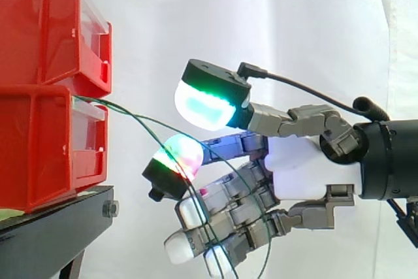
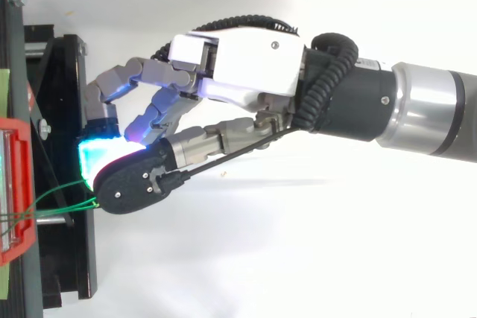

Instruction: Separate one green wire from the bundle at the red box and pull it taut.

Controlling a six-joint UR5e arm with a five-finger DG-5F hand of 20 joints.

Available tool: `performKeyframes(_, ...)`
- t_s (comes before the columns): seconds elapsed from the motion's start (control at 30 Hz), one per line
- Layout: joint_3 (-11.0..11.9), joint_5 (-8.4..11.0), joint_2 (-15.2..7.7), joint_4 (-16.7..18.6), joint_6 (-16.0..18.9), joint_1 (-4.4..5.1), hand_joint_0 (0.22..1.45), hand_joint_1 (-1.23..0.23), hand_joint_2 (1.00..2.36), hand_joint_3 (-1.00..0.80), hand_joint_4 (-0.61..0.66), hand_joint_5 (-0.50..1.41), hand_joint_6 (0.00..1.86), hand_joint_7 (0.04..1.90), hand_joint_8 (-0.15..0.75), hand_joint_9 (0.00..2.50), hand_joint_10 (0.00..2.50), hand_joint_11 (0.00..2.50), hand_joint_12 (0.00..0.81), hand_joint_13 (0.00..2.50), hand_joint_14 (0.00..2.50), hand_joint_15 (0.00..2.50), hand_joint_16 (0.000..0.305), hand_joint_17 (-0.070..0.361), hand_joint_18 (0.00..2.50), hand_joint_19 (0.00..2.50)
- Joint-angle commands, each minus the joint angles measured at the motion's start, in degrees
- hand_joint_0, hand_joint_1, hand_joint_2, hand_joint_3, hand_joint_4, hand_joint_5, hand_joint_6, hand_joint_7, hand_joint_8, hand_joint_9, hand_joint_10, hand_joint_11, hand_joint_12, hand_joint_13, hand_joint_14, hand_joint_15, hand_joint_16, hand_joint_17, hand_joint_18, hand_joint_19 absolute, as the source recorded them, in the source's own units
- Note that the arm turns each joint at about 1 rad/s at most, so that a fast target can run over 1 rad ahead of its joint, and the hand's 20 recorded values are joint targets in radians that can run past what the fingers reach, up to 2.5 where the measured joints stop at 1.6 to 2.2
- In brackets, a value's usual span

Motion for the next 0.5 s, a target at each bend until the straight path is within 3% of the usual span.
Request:
performKeyframes(0.0, 0.0, -0.02, 0.3, -0.7, 0.0, 0.01, 0.54, -0.62, 1.0, -0.49, 0.21, -0.19, 0.79, 1.17, 0.348, 0.94, 0.02, 0.61, 0.37, 0.89, 0.01, 0.33, 0.057, 0.129, 0.89, 0.45)
performKeyframes(0.23, 0.0, -0.02, 0.7, -1.3, -0.2, 0.01, 0.59, -0.64, 1.02, -0.29, 0.2, -0.19, 0.81, 1.23, 0.339, 0.93, 0.02, 0.62, 0.359, 0.89, 0.01, 0.33, 0.055, 0.125, 0.88, 0.44)
performKeyframes(0.47, 0.0, -0.02, 0.9, -1.8, -0.3, 0.01, 0.59, -0.66, 1.02, -0.24, 0.2, -0.2, 0.83, 1.21, 0.337, 0.9, 0.02, 0.61, 0.355, 0.88, 0.01, 0.32, 0.056, 0.125, 0.88, 0.43)
